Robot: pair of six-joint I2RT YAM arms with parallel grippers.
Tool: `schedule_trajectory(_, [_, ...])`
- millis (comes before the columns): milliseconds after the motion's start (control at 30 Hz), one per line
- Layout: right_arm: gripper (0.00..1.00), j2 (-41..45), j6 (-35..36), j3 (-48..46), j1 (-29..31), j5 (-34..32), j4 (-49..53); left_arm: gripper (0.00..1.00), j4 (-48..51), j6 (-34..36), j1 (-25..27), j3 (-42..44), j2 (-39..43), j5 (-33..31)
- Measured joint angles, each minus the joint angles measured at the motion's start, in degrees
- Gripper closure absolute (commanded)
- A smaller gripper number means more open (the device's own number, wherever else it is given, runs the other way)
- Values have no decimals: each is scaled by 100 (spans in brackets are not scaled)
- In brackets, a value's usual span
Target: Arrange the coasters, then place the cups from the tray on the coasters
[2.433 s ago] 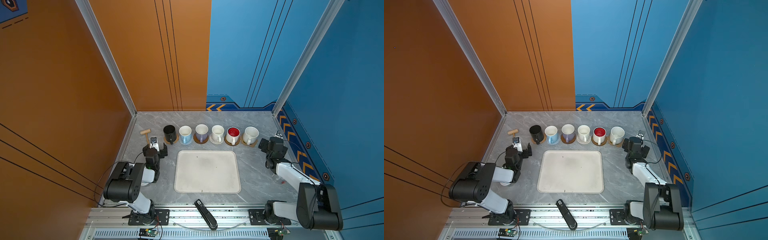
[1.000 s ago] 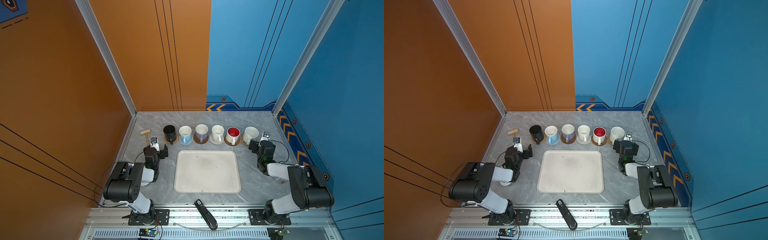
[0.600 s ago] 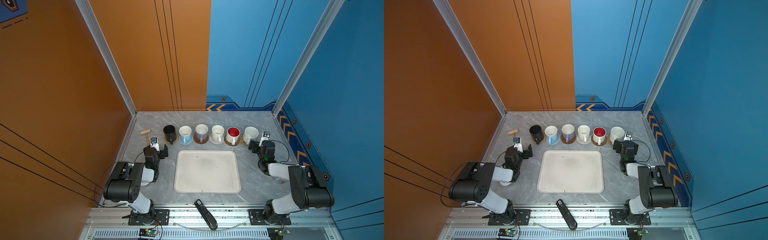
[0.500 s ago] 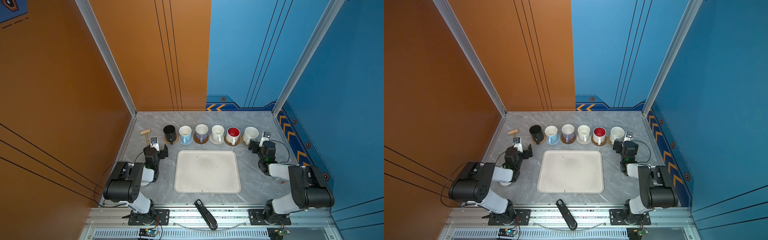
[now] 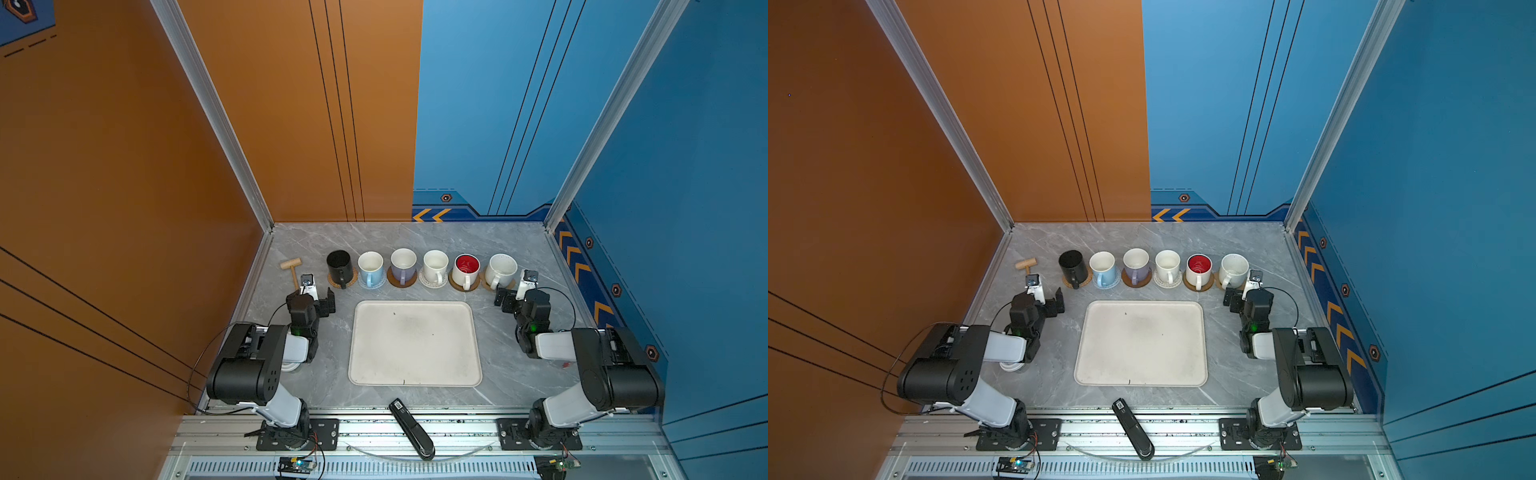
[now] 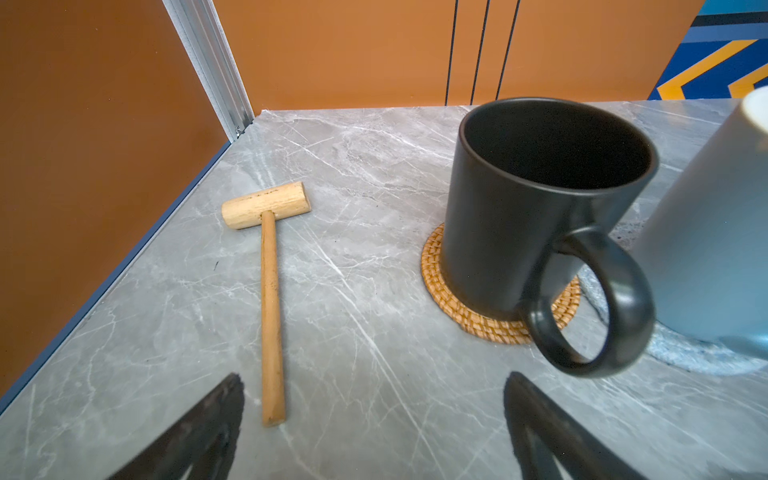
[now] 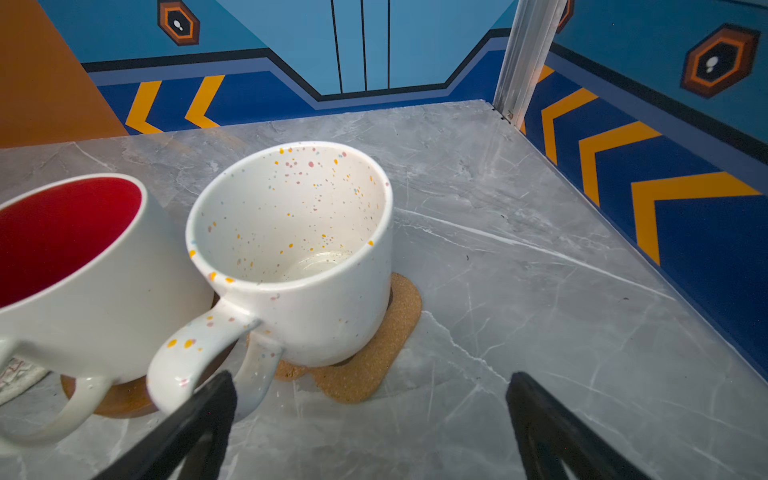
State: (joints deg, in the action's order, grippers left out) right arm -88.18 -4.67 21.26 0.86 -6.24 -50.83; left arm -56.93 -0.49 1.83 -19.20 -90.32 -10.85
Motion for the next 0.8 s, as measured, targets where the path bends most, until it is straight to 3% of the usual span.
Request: schedule_trajectory(800, [0, 0, 42, 0, 114, -260, -76, 2, 122, 2, 11, -46, 0, -179])
